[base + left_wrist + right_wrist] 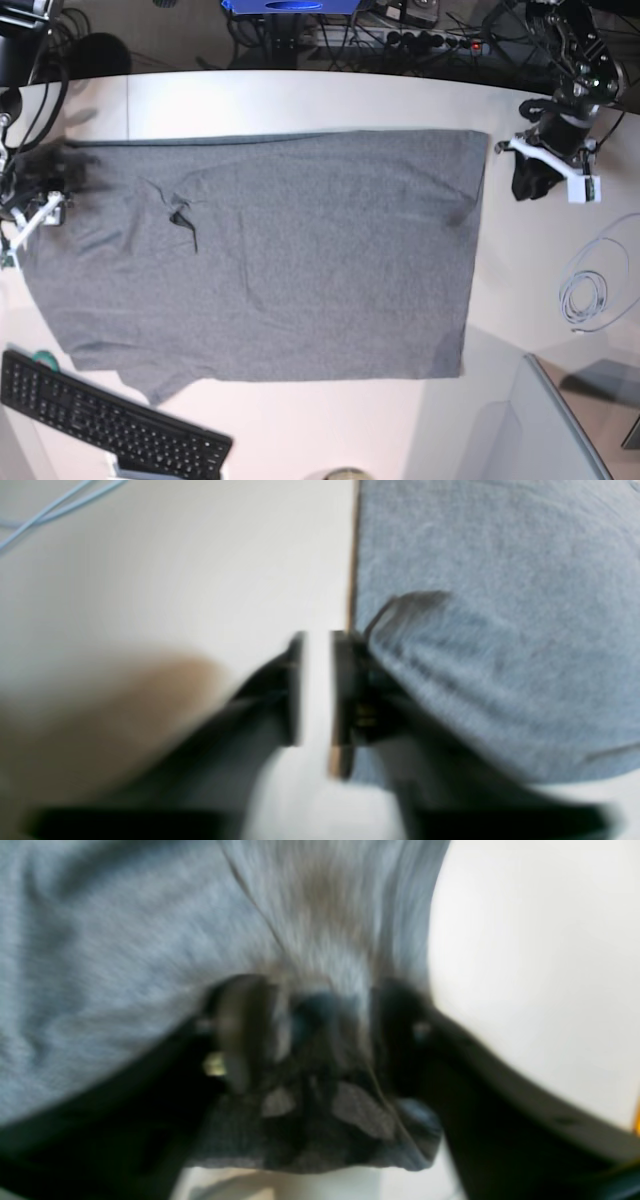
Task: Layout the t-shirt on the table in an organized manner, then fold the t-shirt properly
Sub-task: 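Drag the held shirt edge outward with both grippers to spread it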
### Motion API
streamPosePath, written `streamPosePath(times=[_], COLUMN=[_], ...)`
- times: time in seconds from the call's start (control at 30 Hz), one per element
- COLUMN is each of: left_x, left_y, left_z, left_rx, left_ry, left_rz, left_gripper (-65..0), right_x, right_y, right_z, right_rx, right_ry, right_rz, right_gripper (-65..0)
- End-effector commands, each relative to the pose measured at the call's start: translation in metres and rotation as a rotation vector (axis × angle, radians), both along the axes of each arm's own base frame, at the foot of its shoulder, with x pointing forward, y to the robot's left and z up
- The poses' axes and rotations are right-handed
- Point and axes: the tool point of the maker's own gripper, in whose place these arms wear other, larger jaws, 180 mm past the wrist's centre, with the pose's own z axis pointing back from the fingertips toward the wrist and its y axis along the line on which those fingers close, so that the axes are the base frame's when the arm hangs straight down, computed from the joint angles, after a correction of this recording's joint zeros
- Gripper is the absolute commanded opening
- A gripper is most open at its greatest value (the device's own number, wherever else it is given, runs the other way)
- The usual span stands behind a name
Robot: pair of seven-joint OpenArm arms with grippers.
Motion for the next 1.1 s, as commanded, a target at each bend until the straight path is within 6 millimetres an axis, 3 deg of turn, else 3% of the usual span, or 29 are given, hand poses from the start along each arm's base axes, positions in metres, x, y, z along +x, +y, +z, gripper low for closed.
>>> streamPosePath(times=[0.0,0.1,0.17,0.33,0.73,0.8,0.97,1.07], left_x=[0.021,0.045,0.057,0.077,0.071,0.068,0.066,0.069], left_y=[-0.003,-0.024,-0.037,-0.06,-0.083,-0.082,-0.073,-0.063], left_z=[0.021,0.028,0.026,-0.002,-0.039,-0.045,-0.049,-0.043], left_rx=[0.006,0.012,0.013,-0.013,-0.037,-0.042,-0.053,-0.056], left_ry=[-0.085,-0.105,-0.1,-0.016,0.105,0.127,0.133,0.114], left_rz=[-0.031,-0.127,-0.191,-0.312,-0.409,-0.409,-0.378,-0.341], left_gripper=[-38.2,-24.2,-19.4,-18.6,-19.1,-24.0,-51.7,-65.0], right_x=[0.01,0.012,0.012,0.01,0.008,0.008,0.007,0.005], right_y=[-0.007,0.004,0.008,0.017,0.019,0.019,0.019,0.02], right_z=[0.018,0.029,0.037,0.041,0.039,0.039,0.038,0.036], right_rx=[-0.025,-0.037,-0.048,-0.046,-0.04,-0.04,-0.04,-0.037], right_ry=[-0.055,-0.095,-0.118,-0.136,-0.131,-0.131,-0.129,-0.123], right_rz=[0.01,0.034,0.048,0.058,0.056,0.056,0.056,0.057], right_gripper=[-19.1,-18.3,-18.3,-18.3,-18.3,-18.3,-18.3,-18.3])
